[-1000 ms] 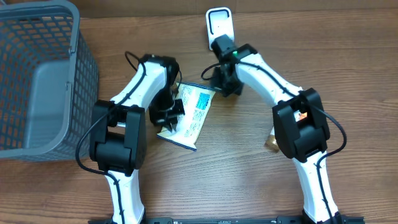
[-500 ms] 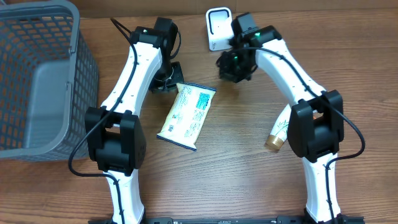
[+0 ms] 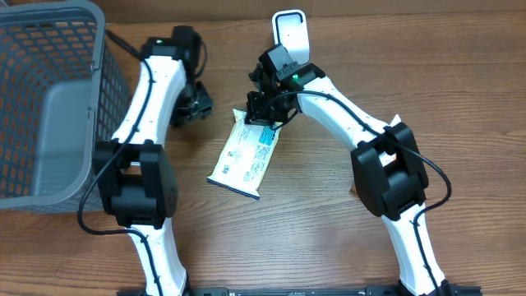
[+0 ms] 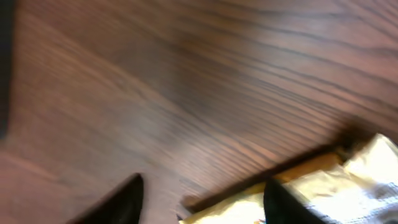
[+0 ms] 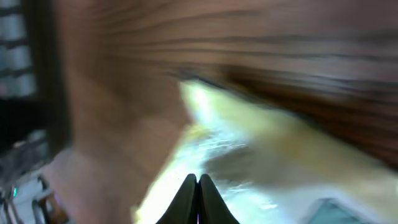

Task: Scan the item barcode

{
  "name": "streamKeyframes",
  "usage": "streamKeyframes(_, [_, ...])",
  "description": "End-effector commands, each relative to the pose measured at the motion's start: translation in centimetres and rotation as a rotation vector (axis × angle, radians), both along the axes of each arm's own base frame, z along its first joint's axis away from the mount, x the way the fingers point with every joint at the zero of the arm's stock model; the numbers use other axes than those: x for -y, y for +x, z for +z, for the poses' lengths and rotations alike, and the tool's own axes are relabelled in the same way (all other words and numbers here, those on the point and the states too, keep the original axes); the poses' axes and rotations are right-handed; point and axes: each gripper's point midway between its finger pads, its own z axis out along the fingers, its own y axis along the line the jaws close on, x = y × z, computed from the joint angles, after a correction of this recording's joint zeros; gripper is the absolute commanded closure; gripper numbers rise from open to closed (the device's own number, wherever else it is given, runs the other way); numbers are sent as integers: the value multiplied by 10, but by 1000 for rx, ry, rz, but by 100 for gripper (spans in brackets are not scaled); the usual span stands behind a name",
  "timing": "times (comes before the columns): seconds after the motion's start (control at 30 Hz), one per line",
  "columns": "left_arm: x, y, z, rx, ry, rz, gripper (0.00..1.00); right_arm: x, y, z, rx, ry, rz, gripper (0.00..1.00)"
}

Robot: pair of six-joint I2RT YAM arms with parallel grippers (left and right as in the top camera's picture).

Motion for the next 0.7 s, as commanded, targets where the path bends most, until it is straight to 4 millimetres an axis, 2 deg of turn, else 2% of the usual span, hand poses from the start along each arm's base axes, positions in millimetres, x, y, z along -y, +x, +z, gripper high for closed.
streamKeyframes(0.0, [-9, -6, 0, -23, 12, 7, 23, 35, 14, -42, -42, -172, -159, 96])
streamKeyframes(0.03, [-9, -7, 0, -28, 12, 8, 10, 49, 17, -49, -37, -235, -194, 96])
streamKeyframes(0.07, [-9, -8, 0, -30, 13, 7, 2, 60, 19, -52, -33, -279, -213, 96])
streamKeyframes(0.23, [-7, -9, -1, -36, 1, -12, 0, 124, 16, -65, -68, -543, -372, 96])
streamKeyframes(0.27, [-3, -9, -2, -40, -17, -22, 1, 136, 15, -66, -81, -588, -413, 96])
streamKeyframes(0.3, [8, -11, -5, -50, -87, -63, 2, 159, 10, -67, -111, -664, -485, 96])
streamKeyframes(0.47, [39, -17, -10, -71, -268, -186, 4, 187, 3, -66, -181, -721, -544, 96])
streamKeyframes(0.67, [72, -40, -22, -134, -440, -313, 15, 208, -13, -53, -262, -785, -629, 96])
